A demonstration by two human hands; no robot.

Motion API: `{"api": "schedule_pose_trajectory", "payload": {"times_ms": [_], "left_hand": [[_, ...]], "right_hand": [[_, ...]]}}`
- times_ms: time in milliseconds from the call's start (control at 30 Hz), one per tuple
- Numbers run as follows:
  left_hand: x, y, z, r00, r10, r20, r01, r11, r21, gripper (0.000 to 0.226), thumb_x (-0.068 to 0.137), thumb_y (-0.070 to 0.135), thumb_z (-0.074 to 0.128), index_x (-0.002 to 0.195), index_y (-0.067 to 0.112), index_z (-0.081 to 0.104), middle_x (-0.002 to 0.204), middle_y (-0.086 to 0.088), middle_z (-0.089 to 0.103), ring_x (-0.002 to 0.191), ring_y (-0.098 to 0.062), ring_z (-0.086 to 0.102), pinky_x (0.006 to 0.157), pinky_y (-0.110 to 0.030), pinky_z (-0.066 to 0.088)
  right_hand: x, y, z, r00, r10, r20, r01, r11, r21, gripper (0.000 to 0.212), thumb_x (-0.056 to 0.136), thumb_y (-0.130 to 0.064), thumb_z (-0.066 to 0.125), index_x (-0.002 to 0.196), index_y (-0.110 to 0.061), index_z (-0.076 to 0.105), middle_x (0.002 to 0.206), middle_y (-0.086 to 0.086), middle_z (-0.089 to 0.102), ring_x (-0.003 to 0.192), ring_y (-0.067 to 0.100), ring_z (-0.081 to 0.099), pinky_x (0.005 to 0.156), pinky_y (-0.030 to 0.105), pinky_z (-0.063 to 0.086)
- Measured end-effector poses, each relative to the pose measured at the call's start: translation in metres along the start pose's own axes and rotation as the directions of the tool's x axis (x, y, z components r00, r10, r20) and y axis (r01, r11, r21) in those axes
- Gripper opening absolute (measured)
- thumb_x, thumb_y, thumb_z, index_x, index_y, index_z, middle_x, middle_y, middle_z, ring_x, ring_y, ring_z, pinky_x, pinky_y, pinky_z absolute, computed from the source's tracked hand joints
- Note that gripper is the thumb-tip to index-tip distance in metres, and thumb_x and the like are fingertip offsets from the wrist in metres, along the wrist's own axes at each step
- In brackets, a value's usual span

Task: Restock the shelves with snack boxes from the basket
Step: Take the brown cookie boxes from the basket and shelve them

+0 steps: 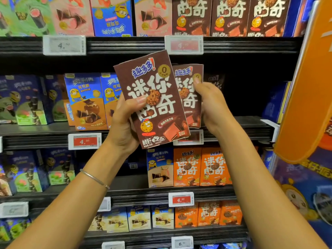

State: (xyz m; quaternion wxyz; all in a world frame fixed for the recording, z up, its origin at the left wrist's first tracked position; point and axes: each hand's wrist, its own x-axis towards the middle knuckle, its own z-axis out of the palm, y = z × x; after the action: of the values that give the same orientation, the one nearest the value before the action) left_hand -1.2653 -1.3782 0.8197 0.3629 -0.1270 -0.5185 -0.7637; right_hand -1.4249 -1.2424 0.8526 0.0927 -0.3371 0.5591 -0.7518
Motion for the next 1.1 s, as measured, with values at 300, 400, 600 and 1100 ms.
{"api": "schedule_pose_trajectory", "payload": {"times_ms": [300, 400, 600, 1100], "left_hand": [[0.004, -0.014, 0.007, 1.000, 0.000, -0.015, 0.000, 1.000, -0.011, 0.082, 0.065, 0.023, 0.077, 0.140, 0.003, 0.052, 0.109, -0.008, 0.075, 0.097, -0.027, 0.076, 0.082, -0.042, 0.064], [0.007, -0.017, 0.010, 1.000, -0.013, -0.026, 0.013, 1.000, -0.003, 0.074, 0.067, 0.025, 0.073, 0.136, 0.004, 0.054, 0.106, -0.007, 0.077, 0.095, -0.025, 0.077, 0.079, -0.040, 0.064], [0.009, -0.022, 0.019, 0.999, -0.017, -0.040, 0.018, 1.000, 0.021, 0.094, 0.065, 0.026, 0.074, 0.151, -0.001, 0.046, 0.117, -0.013, 0.071, 0.097, -0.028, 0.076, 0.079, -0.041, 0.064], [0.018, -0.039, 0.026, 0.995, 0.024, -0.092, -0.018, 0.998, 0.061, 0.086, 0.062, 0.027, 0.076, 0.142, 0.003, 0.052, 0.110, -0.011, 0.075, 0.093, -0.028, 0.077, 0.075, -0.039, 0.065]], "right_hand": [[0.049, 0.015, -0.069, 0.963, -0.003, -0.269, -0.020, 0.996, -0.085, 0.059, 0.092, -0.047, 0.065, 0.138, -0.017, 0.045, 0.114, 0.006, 0.071, 0.084, 0.016, 0.077, 0.066, 0.034, 0.063], [0.067, 0.024, -0.096, 0.917, 0.003, -0.399, -0.043, 0.995, -0.090, 0.046, 0.098, -0.032, 0.058, 0.137, -0.012, 0.044, 0.112, 0.011, 0.068, 0.084, 0.020, 0.076, 0.058, 0.030, 0.060], [0.099, 0.035, -0.119, 0.843, -0.037, -0.537, -0.103, 0.968, -0.228, 0.036, 0.096, -0.008, 0.044, 0.130, -0.005, 0.052, 0.117, 0.014, 0.067, 0.096, 0.026, 0.070, 0.068, 0.037, 0.063], [0.149, 0.045, -0.122, 0.891, -0.136, -0.434, -0.234, 0.681, -0.694, 0.048, 0.104, -0.025, 0.050, 0.148, -0.009, 0.042, 0.148, 0.016, 0.048, 0.135, 0.035, 0.049, 0.107, 0.039, 0.042]]}}
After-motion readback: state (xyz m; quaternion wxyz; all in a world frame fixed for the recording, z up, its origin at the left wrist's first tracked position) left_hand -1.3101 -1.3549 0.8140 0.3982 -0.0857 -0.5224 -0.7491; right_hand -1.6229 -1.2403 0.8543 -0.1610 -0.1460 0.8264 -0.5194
